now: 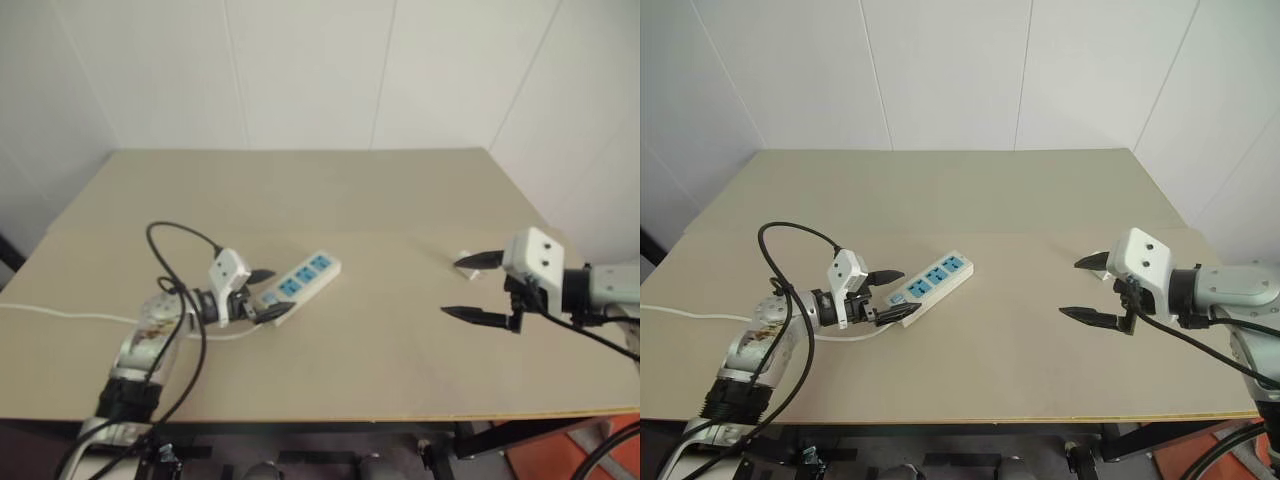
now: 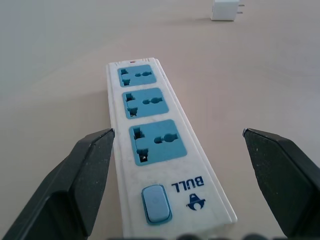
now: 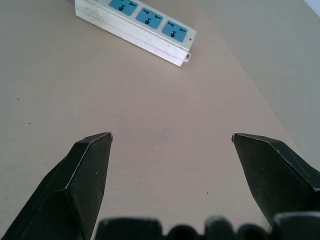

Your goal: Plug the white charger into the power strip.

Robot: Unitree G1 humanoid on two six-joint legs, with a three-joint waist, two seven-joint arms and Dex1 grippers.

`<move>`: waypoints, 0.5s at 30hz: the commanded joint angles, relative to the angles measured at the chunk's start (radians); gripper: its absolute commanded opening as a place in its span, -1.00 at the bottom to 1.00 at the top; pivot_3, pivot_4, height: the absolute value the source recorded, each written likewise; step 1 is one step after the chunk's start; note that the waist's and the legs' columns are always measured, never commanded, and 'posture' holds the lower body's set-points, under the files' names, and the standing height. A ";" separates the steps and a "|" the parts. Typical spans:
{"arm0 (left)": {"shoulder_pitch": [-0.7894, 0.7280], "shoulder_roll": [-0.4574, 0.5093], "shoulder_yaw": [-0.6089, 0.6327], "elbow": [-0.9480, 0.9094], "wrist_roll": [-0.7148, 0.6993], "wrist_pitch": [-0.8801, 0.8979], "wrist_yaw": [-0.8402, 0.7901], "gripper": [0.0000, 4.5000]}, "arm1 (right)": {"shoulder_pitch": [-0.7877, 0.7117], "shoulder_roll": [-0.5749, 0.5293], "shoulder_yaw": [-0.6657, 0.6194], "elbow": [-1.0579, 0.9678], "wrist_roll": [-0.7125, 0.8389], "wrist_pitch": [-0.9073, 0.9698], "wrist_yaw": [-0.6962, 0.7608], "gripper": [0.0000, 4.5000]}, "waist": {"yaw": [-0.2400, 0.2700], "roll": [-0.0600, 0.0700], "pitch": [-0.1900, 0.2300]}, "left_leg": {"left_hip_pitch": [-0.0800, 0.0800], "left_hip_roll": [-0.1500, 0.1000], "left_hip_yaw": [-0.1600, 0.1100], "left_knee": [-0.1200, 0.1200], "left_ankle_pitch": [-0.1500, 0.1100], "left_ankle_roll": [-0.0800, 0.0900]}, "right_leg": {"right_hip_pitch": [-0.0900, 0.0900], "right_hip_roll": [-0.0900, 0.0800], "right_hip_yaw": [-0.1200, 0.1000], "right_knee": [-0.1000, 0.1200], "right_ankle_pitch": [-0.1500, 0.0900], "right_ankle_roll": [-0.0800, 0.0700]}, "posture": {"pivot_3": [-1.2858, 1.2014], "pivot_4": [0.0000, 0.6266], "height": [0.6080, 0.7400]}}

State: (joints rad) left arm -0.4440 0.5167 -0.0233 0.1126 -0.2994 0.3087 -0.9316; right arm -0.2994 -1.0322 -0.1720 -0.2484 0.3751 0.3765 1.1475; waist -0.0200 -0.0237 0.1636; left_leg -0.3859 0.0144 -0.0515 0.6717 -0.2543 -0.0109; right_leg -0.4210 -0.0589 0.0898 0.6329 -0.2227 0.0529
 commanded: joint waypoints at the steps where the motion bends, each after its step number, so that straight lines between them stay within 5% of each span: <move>1: -0.001 -0.008 0.003 -0.027 0.000 0.011 0.022 0.99 | -0.006 -0.014 -0.031 -0.029 -0.002 -0.021 -0.011 1.00 | 0.002 0.000 0.000 | 0.000 0.000 0.000 0.000 0.000 0.000 | 0.000 0.000 0.000 0.000 0.000 0.000 | 0.03 -0.52 1.00; 15: 0.065 -0.044 -0.041 -0.027 0.048 0.088 0.124 0.99 | -0.008 -0.002 -0.013 -0.040 -0.010 -0.019 -0.036 1.00 | 0.004 0.000 0.000 | 0.001 0.000 0.000 0.001 0.000 0.000 | 0.002 0.000 0.000 0.000 0.000 0.000 | 0.03 -0.52 1.00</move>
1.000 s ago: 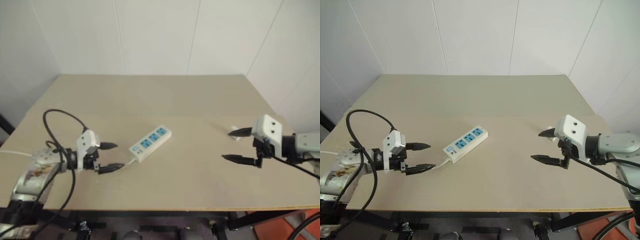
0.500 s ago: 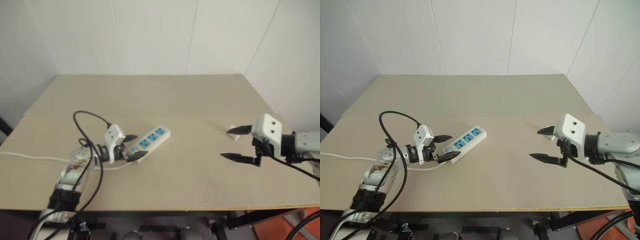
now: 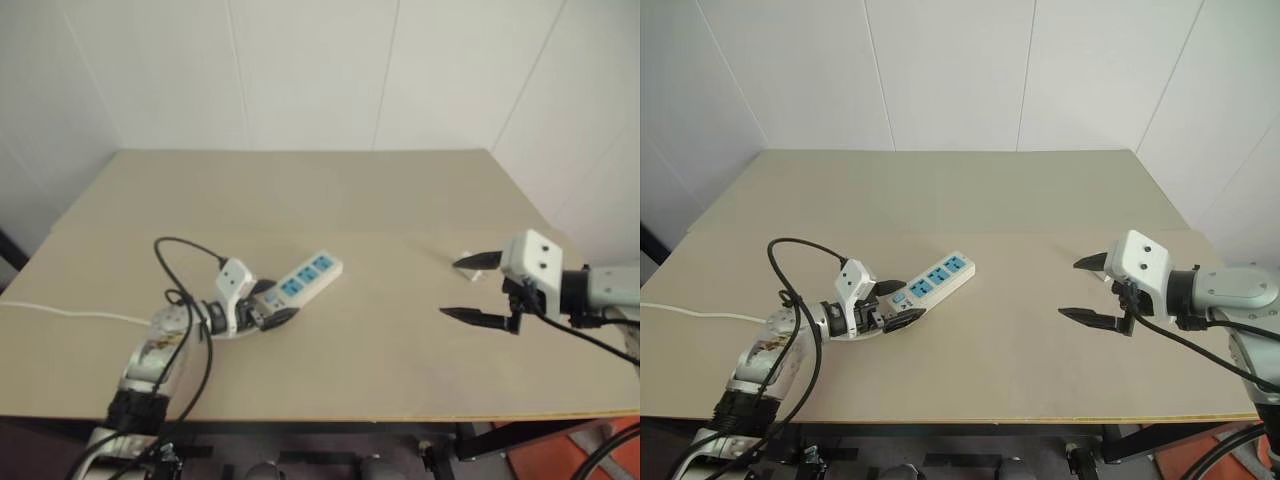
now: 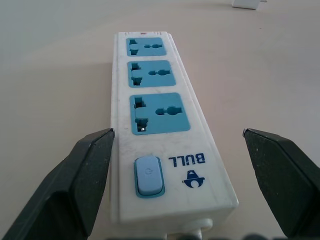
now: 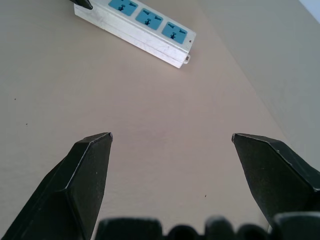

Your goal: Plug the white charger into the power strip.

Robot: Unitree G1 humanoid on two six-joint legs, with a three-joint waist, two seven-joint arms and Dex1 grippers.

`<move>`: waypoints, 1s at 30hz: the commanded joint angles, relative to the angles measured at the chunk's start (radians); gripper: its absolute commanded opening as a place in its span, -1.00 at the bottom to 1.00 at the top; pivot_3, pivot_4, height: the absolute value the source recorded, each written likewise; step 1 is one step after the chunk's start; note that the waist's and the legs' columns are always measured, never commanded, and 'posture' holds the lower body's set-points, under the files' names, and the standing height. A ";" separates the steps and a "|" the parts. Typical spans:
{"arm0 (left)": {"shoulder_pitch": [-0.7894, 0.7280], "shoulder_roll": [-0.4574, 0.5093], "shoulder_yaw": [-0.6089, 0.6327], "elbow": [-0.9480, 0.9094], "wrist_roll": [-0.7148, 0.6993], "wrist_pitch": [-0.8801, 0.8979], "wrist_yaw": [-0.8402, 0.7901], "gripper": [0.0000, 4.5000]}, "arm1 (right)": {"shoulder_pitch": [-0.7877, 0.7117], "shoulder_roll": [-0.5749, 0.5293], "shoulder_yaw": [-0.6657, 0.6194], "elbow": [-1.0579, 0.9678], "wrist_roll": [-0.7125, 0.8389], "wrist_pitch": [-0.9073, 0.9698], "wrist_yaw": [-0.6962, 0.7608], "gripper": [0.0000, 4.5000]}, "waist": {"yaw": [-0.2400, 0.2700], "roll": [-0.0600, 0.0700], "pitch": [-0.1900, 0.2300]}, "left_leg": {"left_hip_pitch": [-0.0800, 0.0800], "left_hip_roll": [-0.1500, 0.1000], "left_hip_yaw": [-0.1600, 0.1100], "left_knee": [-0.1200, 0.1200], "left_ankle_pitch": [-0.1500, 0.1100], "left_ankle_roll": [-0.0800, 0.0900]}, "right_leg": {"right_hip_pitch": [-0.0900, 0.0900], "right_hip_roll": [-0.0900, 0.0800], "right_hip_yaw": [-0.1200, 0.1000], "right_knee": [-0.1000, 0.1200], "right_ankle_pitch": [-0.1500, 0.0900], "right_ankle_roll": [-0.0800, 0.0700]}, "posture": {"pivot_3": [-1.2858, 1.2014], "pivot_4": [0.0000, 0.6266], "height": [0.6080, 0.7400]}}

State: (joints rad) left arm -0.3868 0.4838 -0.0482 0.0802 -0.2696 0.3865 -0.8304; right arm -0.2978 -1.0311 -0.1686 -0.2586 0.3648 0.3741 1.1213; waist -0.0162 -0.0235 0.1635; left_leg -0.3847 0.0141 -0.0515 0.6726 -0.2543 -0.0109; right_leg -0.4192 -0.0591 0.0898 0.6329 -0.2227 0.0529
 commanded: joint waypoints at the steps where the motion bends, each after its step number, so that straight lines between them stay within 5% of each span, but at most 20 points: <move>1: 0.011 -0.018 -0.023 0.009 0.027 0.006 0.033 0.99 | -0.007 -0.004 -0.019 -0.033 0.003 -0.014 -0.011 1.00 | 0.000 0.000 0.000 | 0.000 0.000 0.000 0.000 0.000 0.000 | 0.000 0.000 0.000 0.000 0.000 0.000 | 0.03 -0.52 1.00; 30: 0.032 -0.160 -0.029 0.212 0.056 -0.253 0.017 0.99 | -0.020 -0.013 -0.024 -0.057 0.049 0.020 -0.008 1.00 | 0.016 0.005 -0.003 | 0.014 -0.001 -0.001 0.001 -0.003 0.004 | 0.018 -0.001 -0.001 -0.004 -0.001 0.002 | 0.03 -0.52 1.00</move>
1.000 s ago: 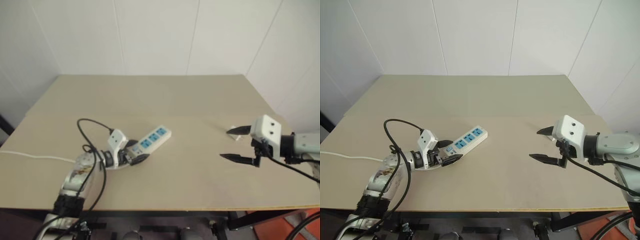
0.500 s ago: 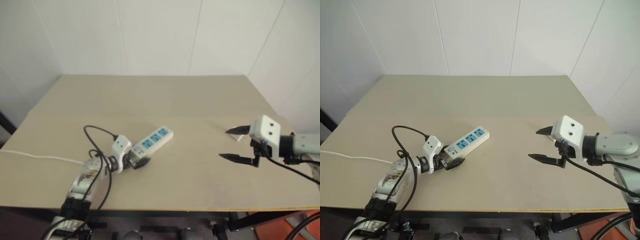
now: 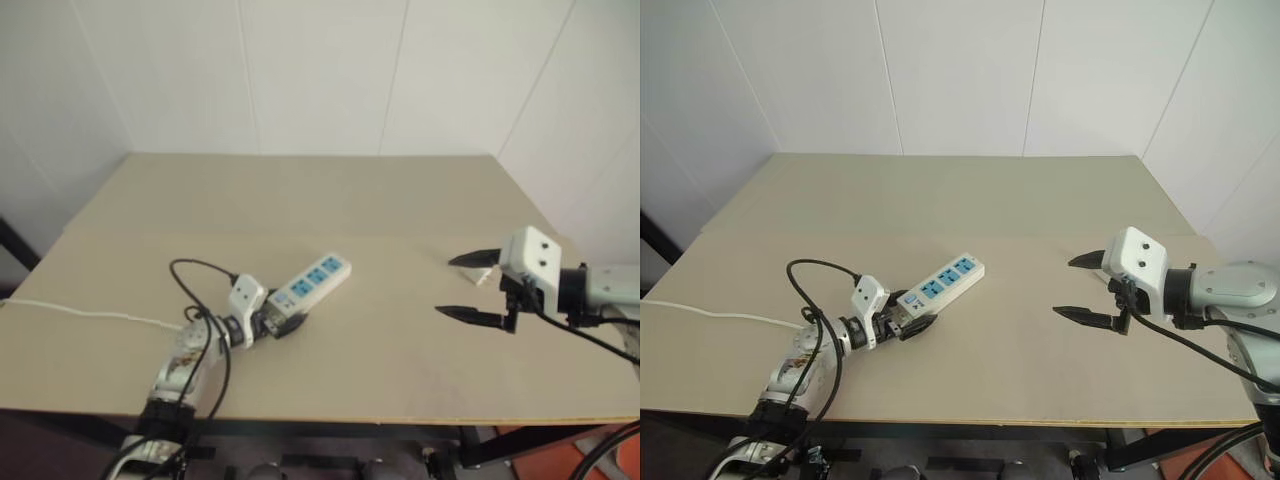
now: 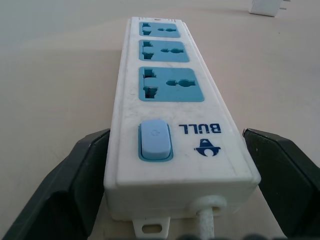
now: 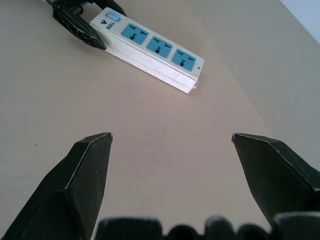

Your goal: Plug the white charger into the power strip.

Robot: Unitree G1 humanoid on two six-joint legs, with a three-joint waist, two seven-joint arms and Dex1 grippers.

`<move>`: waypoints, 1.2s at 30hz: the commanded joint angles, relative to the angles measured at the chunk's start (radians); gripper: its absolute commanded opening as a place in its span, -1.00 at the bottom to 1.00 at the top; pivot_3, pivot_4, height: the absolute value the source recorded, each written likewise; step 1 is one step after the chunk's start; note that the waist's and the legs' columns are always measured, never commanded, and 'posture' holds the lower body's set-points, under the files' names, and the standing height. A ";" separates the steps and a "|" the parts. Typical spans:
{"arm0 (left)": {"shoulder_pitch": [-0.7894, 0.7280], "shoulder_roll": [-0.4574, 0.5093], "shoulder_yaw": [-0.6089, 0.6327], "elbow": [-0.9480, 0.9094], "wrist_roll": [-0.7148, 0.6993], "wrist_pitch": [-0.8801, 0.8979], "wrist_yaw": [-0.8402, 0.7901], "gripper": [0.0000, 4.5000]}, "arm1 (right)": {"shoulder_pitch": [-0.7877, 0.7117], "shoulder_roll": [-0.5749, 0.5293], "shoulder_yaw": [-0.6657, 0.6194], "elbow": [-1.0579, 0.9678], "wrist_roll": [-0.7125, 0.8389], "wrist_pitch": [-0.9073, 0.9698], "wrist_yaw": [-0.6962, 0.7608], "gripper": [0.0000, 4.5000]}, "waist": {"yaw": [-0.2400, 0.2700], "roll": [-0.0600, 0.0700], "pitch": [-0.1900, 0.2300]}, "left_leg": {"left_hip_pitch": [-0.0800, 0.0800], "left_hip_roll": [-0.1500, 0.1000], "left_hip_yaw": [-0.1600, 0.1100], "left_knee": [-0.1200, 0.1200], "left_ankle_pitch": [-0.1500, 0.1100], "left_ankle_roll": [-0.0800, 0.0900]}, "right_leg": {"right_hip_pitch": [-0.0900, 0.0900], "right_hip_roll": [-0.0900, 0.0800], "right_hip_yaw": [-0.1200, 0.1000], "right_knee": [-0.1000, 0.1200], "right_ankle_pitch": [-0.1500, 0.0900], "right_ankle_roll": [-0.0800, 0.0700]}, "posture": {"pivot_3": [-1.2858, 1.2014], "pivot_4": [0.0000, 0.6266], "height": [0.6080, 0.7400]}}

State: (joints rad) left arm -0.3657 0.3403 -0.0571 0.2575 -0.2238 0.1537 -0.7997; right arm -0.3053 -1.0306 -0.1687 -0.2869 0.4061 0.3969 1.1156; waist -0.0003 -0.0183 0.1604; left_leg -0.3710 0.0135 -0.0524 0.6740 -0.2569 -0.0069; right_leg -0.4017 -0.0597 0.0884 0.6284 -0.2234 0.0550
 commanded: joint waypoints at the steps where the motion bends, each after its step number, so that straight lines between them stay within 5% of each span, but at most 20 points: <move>1: 0.013 -0.022 -0.016 0.038 0.008 -0.032 -0.008 0.99 | -0.011 -0.013 -0.025 -0.029 0.008 -0.003 -0.003 1.00 | 0.000 0.000 0.000 | 0.000 0.000 0.000 0.000 0.000 0.000 | 0.000 0.000 0.000 0.000 0.000 0.000 | 0.03 -0.52 1.00; 10: -0.005 -0.072 -0.057 0.136 0.084 -0.110 0.028 0.99 | -0.015 -0.014 -0.025 -0.035 0.009 0.001 -0.006 1.00 | 0.011 0.005 -0.003 | 0.002 -0.001 0.000 0.000 0.000 0.000 | 0.002 0.000 0.000 -0.001 0.000 0.000 | 0.03 -0.52 1.00; 15: -0.029 -0.093 -0.049 0.188 0.102 -0.101 0.055 0.47 | -0.036 -0.018 -0.033 -0.034 0.028 0.015 -0.004 1.00 | 0.011 0.010 -0.006 | 0.005 -0.001 0.000 0.000 0.000 0.001 | 0.008 0.000 0.000 -0.002 -0.003 0.005 | 0.03 -0.52 1.00; 22: -0.062 -0.089 -0.038 0.238 0.097 -0.104 0.035 0.46 | -0.093 -0.053 -0.041 0.026 0.030 0.011 0.033 1.00 | 0.010 0.013 -0.008 | 0.007 -0.001 -0.001 0.000 -0.001 0.001 | 0.010 0.000 -0.001 -0.003 -0.004 0.007 | 0.03 -0.52 1.00; 36: -0.152 0.056 -0.133 0.207 0.060 -0.216 -0.417 0.46 | -0.205 -0.089 0.036 0.258 -0.056 0.046 0.055 1.00 | -0.009 0.011 -0.007 | -0.001 -0.001 0.000 -0.002 -0.002 0.003 | -0.001 0.000 0.000 -0.001 -0.004 0.001 | 0.03 -0.52 1.00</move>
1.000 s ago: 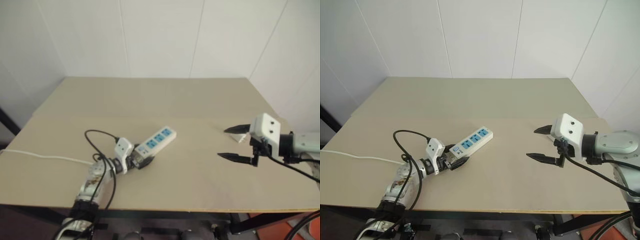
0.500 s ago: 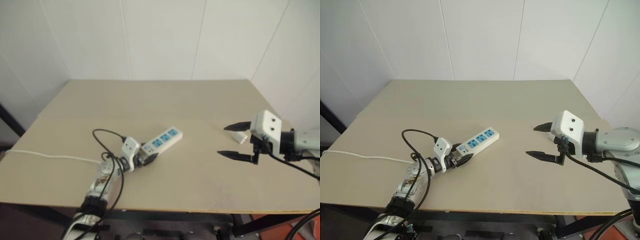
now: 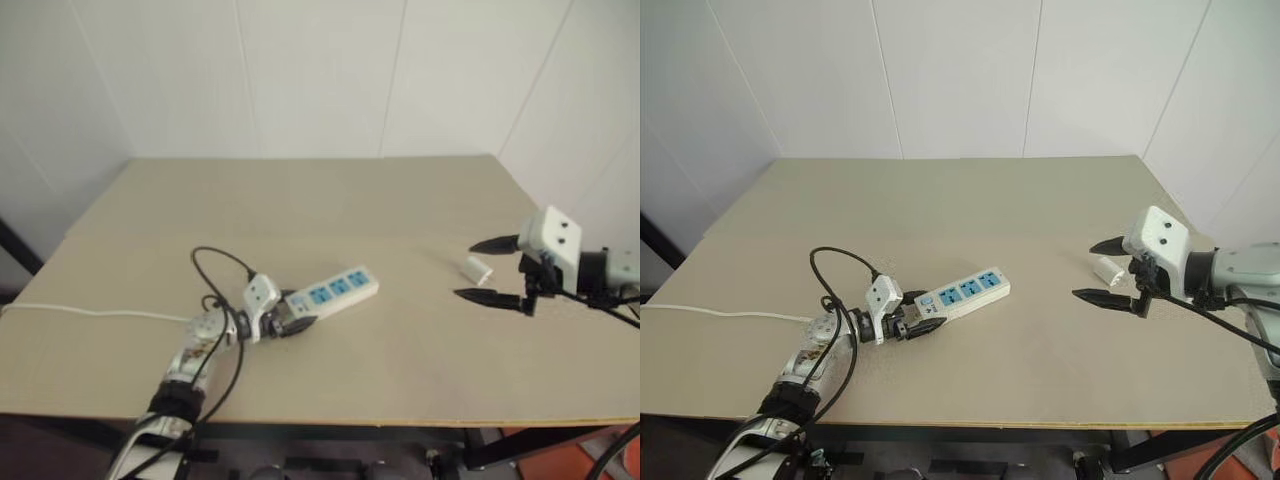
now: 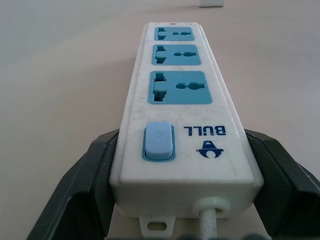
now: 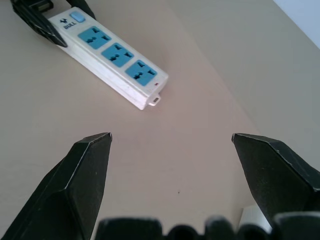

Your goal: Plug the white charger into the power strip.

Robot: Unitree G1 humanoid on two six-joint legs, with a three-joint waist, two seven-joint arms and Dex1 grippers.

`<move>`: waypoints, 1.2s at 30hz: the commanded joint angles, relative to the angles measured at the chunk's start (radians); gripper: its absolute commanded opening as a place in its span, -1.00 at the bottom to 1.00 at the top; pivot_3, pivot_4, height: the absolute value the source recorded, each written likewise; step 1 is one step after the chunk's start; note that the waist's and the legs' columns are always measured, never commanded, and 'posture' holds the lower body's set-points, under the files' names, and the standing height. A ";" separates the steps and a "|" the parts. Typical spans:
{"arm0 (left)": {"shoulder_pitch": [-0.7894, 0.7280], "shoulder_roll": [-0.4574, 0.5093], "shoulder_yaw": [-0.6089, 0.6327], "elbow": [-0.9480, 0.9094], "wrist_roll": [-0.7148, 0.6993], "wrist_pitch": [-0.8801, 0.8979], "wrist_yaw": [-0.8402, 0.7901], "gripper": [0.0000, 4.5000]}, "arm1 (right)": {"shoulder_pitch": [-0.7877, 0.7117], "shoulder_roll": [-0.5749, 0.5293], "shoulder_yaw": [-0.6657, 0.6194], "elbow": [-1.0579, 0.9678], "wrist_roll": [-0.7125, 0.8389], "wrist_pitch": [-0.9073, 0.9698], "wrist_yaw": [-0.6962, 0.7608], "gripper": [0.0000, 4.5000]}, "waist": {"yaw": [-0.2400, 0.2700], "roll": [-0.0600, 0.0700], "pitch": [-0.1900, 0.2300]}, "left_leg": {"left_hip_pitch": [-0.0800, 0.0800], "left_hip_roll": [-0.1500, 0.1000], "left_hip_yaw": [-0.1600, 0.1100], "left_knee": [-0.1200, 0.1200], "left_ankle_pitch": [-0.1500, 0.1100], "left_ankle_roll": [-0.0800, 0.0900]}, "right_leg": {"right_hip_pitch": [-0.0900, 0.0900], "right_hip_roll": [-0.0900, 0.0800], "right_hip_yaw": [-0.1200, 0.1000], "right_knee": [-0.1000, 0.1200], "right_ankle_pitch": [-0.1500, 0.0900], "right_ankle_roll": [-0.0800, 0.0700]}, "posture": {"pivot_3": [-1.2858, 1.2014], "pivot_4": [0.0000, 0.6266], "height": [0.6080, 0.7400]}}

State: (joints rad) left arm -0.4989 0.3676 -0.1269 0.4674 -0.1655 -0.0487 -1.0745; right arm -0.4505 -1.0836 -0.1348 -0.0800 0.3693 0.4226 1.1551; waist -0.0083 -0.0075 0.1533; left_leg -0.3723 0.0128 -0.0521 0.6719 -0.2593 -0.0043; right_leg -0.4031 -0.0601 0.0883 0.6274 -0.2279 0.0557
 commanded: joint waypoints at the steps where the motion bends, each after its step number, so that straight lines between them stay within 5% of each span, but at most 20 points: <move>1: -0.027 0.034 -0.073 0.003 0.002 -0.023 -0.173 0.46 | -0.084 -0.041 0.014 0.075 -0.021 0.033 0.023 1.00 | -0.002 0.000 0.000 | 0.000 0.000 0.000 0.000 0.000 0.000 | 0.000 0.000 0.000 0.000 0.000 0.000 | 0.03 -0.52 1.00; 13: -0.074 -0.012 -0.133 0.123 0.056 -0.119 -0.241 0.46 | -0.667 0.093 0.441 0.453 -0.252 0.609 -0.037 1.00 | -0.008 -0.001 0.002 | -0.001 0.000 0.001 0.000 0.000 0.000 | -0.003 0.000 0.001 0.000 0.000 -0.001 | 0.03 -0.52 1.00; 21: -0.037 0.000 -0.129 0.086 0.050 -0.109 -0.233 0.46 | -0.895 0.254 0.652 0.969 -0.471 0.401 0.018 1.00 | -0.007 0.000 0.001 | -0.011 -0.001 0.000 0.002 0.000 0.000 | -0.012 -0.001 0.000 0.003 0.000 -0.001 | 0.03 -0.52 1.00; 36: 0.059 0.041 -0.107 -0.059 0.034 -0.042 -0.172 0.46 | -0.947 0.371 0.533 1.364 -0.587 0.025 -0.137 1.00 | -0.031 0.000 0.001 | -0.014 0.000 0.001 0.002 0.000 0.000 | -0.018 0.000 0.001 0.006 0.001 -0.002 | 0.03 -0.52 1.00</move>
State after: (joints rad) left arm -0.4760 0.3976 -0.1920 0.4031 -0.1609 -0.1214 -1.2336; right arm -1.3721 -0.7107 0.4296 1.2798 -0.2122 0.4847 1.0435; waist -0.0390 -0.0072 0.1541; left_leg -0.3861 0.0125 -0.0513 0.6739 -0.2594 -0.0040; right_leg -0.4207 -0.0604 0.0894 0.6331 -0.2269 0.0540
